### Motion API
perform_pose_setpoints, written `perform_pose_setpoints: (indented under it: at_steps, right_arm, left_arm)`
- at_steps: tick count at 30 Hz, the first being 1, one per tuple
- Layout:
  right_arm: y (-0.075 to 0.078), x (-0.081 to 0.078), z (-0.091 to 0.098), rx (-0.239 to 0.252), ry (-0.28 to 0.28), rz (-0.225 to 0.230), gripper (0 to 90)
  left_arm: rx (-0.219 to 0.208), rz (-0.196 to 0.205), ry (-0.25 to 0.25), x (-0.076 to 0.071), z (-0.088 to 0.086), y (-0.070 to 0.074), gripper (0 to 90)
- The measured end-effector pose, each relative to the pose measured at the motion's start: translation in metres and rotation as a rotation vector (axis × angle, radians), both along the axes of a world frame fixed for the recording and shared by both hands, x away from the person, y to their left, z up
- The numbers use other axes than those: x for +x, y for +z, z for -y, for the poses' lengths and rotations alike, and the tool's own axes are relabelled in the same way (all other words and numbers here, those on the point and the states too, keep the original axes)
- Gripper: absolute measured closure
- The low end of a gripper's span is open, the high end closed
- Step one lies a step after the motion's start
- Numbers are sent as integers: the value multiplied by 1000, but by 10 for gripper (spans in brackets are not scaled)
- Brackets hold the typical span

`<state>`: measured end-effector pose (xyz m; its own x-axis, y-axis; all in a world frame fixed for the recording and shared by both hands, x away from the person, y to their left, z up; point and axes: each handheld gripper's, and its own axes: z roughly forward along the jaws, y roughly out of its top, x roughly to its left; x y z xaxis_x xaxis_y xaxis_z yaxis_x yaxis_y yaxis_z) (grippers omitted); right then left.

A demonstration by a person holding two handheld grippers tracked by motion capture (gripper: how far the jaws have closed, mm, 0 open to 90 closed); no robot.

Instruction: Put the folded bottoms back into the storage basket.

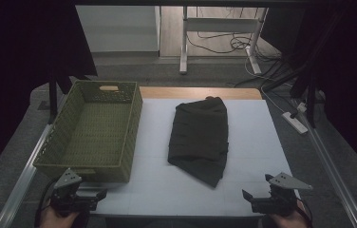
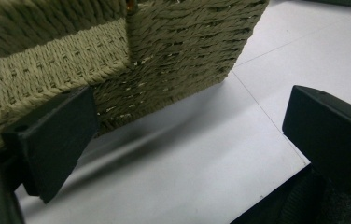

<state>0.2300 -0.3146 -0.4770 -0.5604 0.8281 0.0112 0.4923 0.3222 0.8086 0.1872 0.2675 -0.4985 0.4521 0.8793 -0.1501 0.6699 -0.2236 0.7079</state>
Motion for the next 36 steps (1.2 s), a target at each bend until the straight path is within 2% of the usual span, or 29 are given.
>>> perform_pose_setpoints:
  at_steps: [7,19,28,31,36]
  right_arm:
    - [0,0,-1,-17,-7,0,0]
    - [-1,1,0,-6,5,-18,0]
    - [-1,3,0,-7,5,-31,0]
    - [-2,4,0,-3,2,-42,0]
    - [-2,5,-1,-7,4,-54,0]
  left_arm:
    - [44,-8,-5,1,5,0,32]
    - [52,-21,-11,2,6,-1,23]
    - [37,-41,-60,4,6,-1,23]
    - [46,-50,-73,5,8,-1,24]
    - [49,-31,-107,5,13,1,24]
